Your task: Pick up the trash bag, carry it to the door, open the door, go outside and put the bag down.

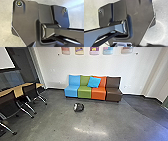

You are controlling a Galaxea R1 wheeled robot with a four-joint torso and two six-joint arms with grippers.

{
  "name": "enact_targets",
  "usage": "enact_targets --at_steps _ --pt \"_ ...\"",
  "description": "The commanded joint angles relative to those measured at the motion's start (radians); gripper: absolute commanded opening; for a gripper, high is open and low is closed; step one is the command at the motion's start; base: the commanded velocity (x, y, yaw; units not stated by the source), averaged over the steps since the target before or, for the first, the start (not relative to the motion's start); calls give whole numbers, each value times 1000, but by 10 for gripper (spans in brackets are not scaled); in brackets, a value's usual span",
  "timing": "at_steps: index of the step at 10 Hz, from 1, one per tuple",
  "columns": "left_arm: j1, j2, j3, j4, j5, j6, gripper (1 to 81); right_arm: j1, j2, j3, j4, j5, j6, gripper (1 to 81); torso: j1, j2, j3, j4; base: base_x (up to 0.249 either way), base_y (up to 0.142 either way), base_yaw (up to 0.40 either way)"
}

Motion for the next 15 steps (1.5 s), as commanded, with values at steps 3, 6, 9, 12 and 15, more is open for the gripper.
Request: enact_targets --at_steps 3,6,9,12,15 --pt "-25 -3 7 -3 60 4 811 30 -13 -1 0 -67 -4 811 0 0 0 0 143 74 0" --pt "-25 -2 7 -3 60 4 811 30 -13 -1 1 -67 -2 811 0 0 0 0 143 74 0" --pt "-25 -3 7 -3 60 4 811 30 -13 -1 1 -67 -2 811 0 0 0 0 140 74 0" --pt "-25 -3 7 -3 58 4 811 30 -13 -1 1 -67 -2 811 0 0 0 0 139 74 0" --pt "-25 -2 7 -3 58 4 811 28 -13 -1 0 -67 -2 811 0 0 0 0 137 73 0"
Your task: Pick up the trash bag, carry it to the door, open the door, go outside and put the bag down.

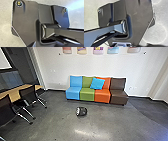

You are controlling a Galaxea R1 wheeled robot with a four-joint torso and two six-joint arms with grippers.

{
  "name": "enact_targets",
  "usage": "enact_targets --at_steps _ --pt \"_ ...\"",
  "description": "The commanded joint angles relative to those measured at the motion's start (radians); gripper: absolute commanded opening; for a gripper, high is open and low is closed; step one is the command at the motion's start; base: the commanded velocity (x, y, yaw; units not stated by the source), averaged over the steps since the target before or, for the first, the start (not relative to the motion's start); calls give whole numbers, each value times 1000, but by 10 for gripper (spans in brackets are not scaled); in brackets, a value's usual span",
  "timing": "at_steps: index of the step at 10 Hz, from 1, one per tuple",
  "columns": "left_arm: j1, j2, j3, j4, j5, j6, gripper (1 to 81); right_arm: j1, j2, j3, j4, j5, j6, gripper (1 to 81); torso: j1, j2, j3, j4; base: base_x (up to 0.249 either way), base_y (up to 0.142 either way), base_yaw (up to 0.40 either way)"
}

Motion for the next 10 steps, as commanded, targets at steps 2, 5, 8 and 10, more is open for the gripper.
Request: enact_targets --at_steps 2,5,8,10 --pt "-25 -2 7 -3 59 4 811 27 -14 6 0 -67 -2 811 0 0 0 0 137 73 0" --pt "-25 -2 7 -3 59 4 811 28 -13 4 0 -67 -2 811 0 0 0 0 137 73 0" --pt "-25 -2 7 -3 59 4 811 28 -13 6 0 -67 -4 811 0 0 0 0 136 45 0" --pt "-25 -2 7 -3 60 4 811 28 -13 6 0 -67 -2 811 0 0 0 0 134 0 0"
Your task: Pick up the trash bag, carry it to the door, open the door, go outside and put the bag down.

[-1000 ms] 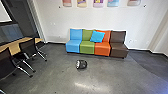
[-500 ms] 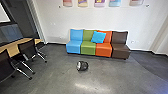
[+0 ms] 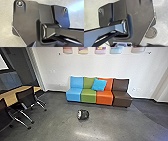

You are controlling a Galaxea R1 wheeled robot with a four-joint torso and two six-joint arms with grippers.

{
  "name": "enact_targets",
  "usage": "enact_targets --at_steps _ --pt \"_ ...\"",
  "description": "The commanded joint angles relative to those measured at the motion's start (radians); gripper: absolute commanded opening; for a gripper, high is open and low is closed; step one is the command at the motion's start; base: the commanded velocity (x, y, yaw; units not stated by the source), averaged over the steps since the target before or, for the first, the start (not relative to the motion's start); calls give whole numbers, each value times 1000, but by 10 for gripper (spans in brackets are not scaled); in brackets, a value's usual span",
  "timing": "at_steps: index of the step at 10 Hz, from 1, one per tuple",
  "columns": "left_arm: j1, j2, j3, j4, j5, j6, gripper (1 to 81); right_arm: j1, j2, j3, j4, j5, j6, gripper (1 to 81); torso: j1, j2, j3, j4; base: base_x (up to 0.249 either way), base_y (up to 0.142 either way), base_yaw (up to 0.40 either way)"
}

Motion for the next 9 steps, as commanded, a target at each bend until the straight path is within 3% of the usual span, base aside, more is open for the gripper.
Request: enact_targets --at_steps 1,9 --pt "-25 -1 7 -3 58 4 811 29 -18 4 -1 -66 -2 811 0 0 0 0 133 0 0" --pt "-25 -3 7 -3 58 4 811 29 -18 6 1 -66 -2 811 0 0 0 0 133 0 0"
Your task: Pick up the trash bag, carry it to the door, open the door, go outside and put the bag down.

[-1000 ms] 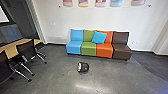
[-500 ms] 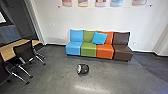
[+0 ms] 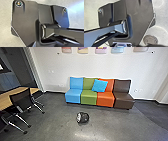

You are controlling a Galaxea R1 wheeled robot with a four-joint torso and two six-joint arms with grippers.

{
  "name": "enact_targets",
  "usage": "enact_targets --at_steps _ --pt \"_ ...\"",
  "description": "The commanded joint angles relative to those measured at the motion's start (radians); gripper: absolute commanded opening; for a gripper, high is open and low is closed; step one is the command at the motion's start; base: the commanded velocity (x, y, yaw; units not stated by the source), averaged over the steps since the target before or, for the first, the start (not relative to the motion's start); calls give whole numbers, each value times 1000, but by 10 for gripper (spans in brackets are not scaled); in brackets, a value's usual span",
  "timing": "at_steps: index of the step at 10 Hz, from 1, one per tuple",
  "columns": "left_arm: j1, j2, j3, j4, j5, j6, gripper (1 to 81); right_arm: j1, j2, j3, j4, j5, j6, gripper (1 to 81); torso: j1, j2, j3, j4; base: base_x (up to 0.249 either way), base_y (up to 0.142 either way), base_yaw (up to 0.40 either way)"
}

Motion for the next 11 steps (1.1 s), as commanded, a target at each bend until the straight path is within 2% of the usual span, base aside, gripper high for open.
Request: enact_targets --at_steps 1,5,9,11 --pt "-24 -6 7 -3 59 4 811 28 -16 6 1 -67 -2 811 0 0 0 0 133 0 0" --pt "-24 -6 7 -5 59 4 811 28 -17 6 2 -67 -2 811 0 0 0 0 133 0 0" --pt "-24 -6 7 -5 59 4 811 30 -43 41 18 -67 4 811 0 0 0 0 133 61 0" --pt "-24 -7 7 -5 59 4 811 33 -78 95 19 -69 12 811 0 0 0 0 133 61 0"
